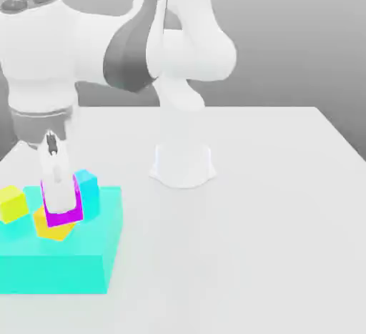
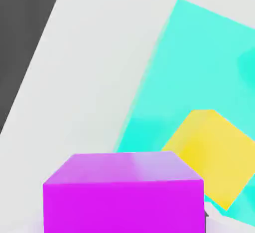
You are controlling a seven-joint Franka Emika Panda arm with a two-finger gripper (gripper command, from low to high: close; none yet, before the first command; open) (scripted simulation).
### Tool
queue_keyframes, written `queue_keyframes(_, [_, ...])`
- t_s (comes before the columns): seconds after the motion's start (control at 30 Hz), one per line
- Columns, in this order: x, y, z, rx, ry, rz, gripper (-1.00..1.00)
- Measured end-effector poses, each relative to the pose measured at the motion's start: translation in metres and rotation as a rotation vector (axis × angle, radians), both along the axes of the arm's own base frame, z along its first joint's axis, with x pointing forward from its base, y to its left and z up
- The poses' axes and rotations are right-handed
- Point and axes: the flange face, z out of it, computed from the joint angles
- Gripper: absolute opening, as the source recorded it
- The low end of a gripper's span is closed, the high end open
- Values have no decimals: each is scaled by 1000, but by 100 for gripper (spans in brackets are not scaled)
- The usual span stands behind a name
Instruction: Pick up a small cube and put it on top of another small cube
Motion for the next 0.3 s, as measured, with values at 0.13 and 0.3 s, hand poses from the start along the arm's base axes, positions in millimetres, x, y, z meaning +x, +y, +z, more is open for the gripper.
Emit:
queue_keyframes(0.13, [-18,-14,-27,13,-13,-72,-100])
queue_keyframes(0.3, [-20,-14,-49,14,-13,-75,100])
